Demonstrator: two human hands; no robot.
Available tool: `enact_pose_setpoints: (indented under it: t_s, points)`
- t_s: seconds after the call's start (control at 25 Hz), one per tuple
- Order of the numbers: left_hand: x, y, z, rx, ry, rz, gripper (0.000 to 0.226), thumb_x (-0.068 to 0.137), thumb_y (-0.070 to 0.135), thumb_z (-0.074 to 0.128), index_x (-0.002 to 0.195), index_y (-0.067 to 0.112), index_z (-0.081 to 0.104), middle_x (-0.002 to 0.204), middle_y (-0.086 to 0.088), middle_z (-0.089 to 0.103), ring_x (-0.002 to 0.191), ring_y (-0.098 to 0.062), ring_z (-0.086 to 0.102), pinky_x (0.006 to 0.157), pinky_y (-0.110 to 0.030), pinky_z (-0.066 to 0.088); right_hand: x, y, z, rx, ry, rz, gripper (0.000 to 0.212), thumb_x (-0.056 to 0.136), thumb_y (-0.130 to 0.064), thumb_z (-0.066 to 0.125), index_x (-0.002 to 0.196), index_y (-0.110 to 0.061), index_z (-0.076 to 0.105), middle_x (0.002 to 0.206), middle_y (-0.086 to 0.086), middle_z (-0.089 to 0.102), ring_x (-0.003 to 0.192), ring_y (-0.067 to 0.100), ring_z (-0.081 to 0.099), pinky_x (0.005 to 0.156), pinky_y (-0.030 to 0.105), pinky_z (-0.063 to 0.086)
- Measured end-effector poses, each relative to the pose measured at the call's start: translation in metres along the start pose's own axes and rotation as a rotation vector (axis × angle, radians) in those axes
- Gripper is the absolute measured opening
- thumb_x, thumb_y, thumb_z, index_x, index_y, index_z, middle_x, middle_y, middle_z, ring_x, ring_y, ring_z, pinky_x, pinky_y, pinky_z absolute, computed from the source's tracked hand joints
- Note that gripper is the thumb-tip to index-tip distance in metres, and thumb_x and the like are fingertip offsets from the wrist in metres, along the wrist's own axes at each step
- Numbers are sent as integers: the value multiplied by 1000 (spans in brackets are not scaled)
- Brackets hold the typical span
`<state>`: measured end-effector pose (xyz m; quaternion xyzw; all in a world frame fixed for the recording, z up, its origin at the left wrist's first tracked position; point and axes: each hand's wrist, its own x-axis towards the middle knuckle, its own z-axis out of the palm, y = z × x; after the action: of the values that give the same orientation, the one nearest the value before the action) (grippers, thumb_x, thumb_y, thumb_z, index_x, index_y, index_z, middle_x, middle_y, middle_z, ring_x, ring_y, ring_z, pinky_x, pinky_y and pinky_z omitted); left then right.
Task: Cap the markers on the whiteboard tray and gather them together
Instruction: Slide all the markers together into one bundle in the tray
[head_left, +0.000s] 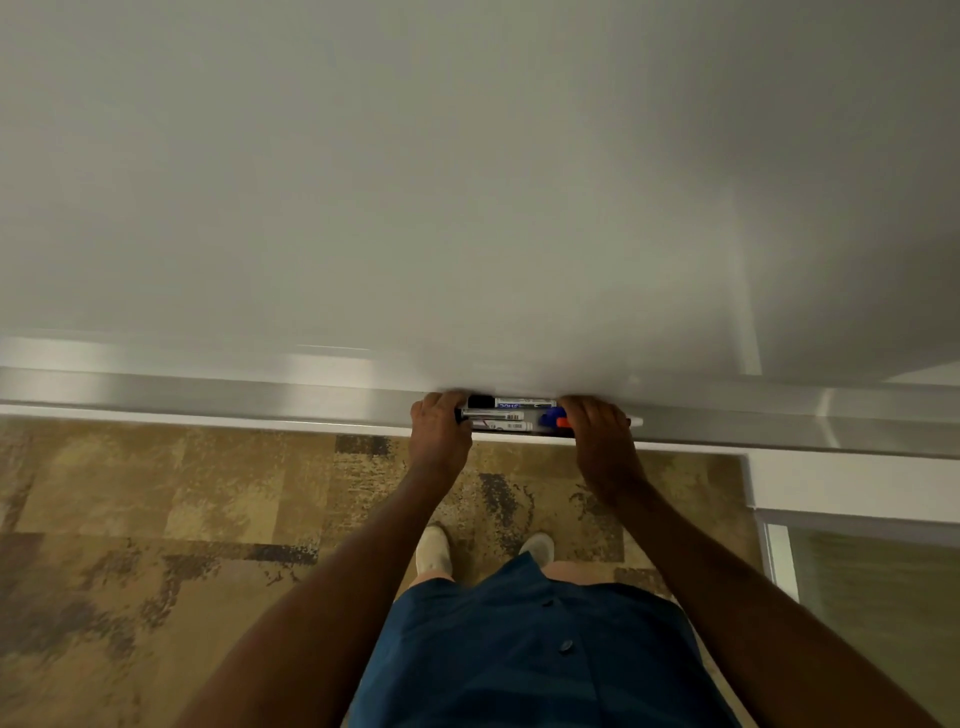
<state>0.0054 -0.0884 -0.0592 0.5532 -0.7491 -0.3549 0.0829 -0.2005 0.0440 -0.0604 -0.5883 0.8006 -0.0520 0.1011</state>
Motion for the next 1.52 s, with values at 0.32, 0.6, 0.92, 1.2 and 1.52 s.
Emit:
enact_pose_setpoints:
  t_s: [0.32, 0.6, 0.92, 1.2, 1.52]
  points:
    - [-3, 2, 0, 5, 6, 3, 35, 92, 7, 63, 125, 19, 66, 125, -8, 64, 115, -27, 49, 93, -32, 39, -4, 10, -5, 177, -31, 87, 38, 102, -19, 56, 138, -7, 53, 135, 13, 62, 124, 27, 59, 106, 40, 51]
    - [-5, 4, 0, 1, 10, 7, 34, 94, 7, 60, 124, 21, 67, 124, -10, 64, 115, -30, 49, 94, -38, 43, 2, 17, -12, 69, -28, 86, 40, 100, -35, 59, 137, -21, 59, 134, 2, 64, 125, 22, 58, 105, 40, 48]
    - [-9, 8, -2, -16, 9, -26, 35, 94, 7, 60, 127, 19, 64, 129, -11, 59, 120, -30, 48, 98, -40, 45, -16, 10, 0, -2, 54, 227, 37, 104, -21, 50, 140, -12, 54, 141, 10, 58, 133, 28, 51, 115, 43, 40]
    - [-20, 14, 0, 44, 63, -59, 39, 99, 8, 52, 137, 19, 56, 141, -13, 46, 126, -32, 44, 101, -42, 45, -20, 13, -1, 276, 139, 500, 38, 100, -14, 58, 137, -16, 59, 146, 12, 50, 136, 32, 44, 103, 44, 52]
    - [-12, 16, 1, -48, 26, -84, 43, 96, -2, 50, 133, 17, 62, 133, -15, 51, 119, -30, 48, 97, -40, 49, -9, 24, -4, 497, 192, 705, 36, 96, -6, 62, 132, -10, 64, 146, 18, 49, 137, 32, 46, 112, 37, 41]
